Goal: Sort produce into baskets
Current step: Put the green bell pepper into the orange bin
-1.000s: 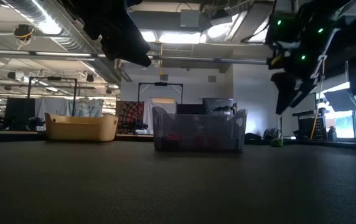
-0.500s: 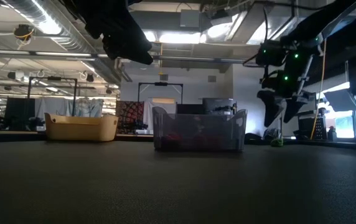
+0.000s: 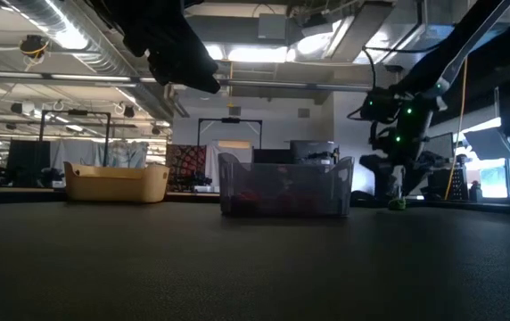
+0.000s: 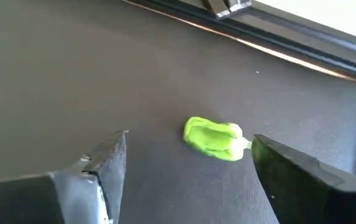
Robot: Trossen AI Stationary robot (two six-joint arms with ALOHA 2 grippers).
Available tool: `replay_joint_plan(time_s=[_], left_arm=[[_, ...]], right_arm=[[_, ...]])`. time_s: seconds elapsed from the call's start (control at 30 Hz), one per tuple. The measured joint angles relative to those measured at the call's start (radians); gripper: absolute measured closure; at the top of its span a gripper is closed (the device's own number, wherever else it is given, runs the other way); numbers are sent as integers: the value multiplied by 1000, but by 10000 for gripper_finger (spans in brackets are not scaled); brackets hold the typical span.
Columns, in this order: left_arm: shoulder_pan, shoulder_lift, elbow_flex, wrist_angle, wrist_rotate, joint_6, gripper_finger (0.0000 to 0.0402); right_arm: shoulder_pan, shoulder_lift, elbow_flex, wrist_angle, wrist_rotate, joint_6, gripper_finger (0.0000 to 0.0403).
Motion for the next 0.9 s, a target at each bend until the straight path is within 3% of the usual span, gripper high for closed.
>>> replay_joint_plan(time_s=[0.47,0.9], left_arm=[[6,0,0,0,-1,13,194],[5,0,0,0,-2,13,194]], right_arm=[[-9,82,2,117,50,71,185],[-9,109,26,12,47,63,288]])
